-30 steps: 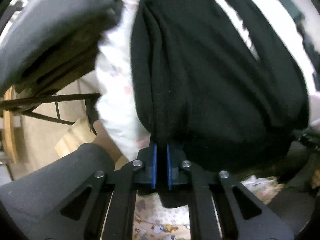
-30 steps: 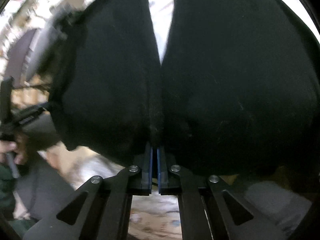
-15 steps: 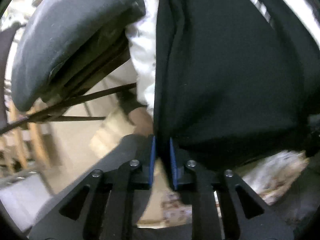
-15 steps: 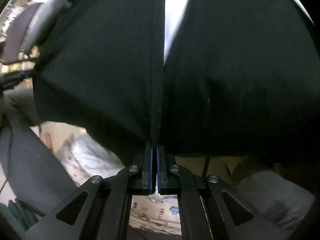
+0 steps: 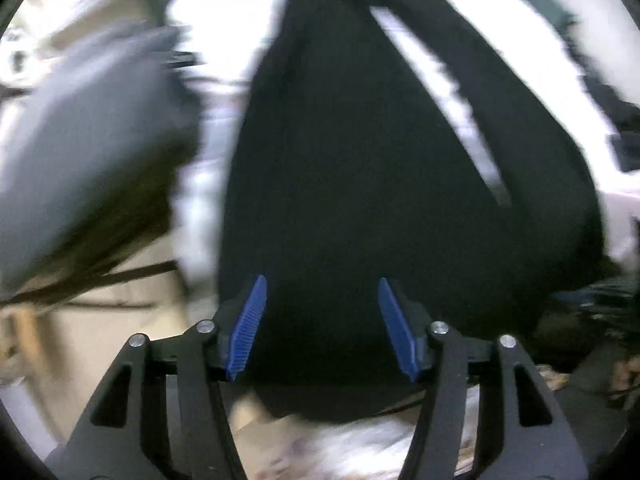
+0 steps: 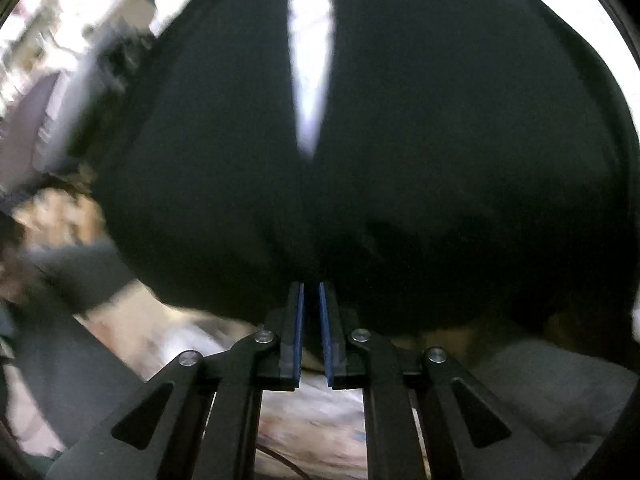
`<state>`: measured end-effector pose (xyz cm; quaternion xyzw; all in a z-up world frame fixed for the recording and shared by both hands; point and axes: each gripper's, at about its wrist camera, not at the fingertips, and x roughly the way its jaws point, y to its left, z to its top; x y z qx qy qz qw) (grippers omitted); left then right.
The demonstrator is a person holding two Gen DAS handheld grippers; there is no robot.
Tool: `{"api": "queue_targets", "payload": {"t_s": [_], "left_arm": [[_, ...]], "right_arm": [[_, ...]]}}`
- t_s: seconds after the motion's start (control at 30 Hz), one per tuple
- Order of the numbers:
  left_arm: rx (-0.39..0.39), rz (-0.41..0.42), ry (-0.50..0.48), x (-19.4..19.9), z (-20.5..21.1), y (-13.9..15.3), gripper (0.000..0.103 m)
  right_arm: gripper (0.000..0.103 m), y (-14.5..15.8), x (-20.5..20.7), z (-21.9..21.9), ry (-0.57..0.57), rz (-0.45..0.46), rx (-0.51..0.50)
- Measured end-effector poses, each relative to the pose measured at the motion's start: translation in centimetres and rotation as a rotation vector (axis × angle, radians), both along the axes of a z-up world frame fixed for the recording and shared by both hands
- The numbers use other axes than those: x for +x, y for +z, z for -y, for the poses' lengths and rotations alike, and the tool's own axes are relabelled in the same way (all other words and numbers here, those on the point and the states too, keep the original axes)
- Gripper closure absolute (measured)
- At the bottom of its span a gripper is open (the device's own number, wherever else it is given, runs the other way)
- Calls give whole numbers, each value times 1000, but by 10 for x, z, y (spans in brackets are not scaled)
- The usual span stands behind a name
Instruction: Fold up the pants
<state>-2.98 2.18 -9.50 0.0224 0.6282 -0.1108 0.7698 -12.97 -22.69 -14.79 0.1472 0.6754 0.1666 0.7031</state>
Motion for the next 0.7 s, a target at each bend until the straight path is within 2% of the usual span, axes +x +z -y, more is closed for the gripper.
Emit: {"api": "queue_targets", "payload": {"t_s": [0.07, 0.13, 0.17, 0.23, 0.3, 0.37, 0.43, 0.47, 0.57, 0.7], "left_arm": [[45, -16, -10, 5, 17, -27, 48], [96, -76, -3, 6, 25, -55, 48], [118, -108, 0, 4, 25, -67, 48], [140, -123, -25, -2, 22, -74, 48], [157, -104, -49, -7, 22, -66, 48], [113, -36, -17, -11, 17, -47, 48], [50, 24, 17, -11, 13, -31, 48], [35, 51, 34, -10, 11, -25, 48], [21, 153, 109, 1, 7, -5, 47], [-28, 248, 223, 19, 8, 26, 42]], "right_arm": [[93, -9, 11, -18, -8, -16, 70], [93, -21, 18, -35, 4, -14, 72], [93, -30, 22, -42, 14, -15, 36], [97, -47, 23, -44, 10, -69, -27], [98, -48, 21, -33, -51, -98, -3], [97, -29, 22, -16, -107, -48, -1], [93, 2, 26, 4, -149, 64, -9], [93, 22, 31, 16, -160, 126, -5], [93, 57, 45, 41, -166, 210, 42], [93, 96, 51, 55, -181, 335, 27]]}}
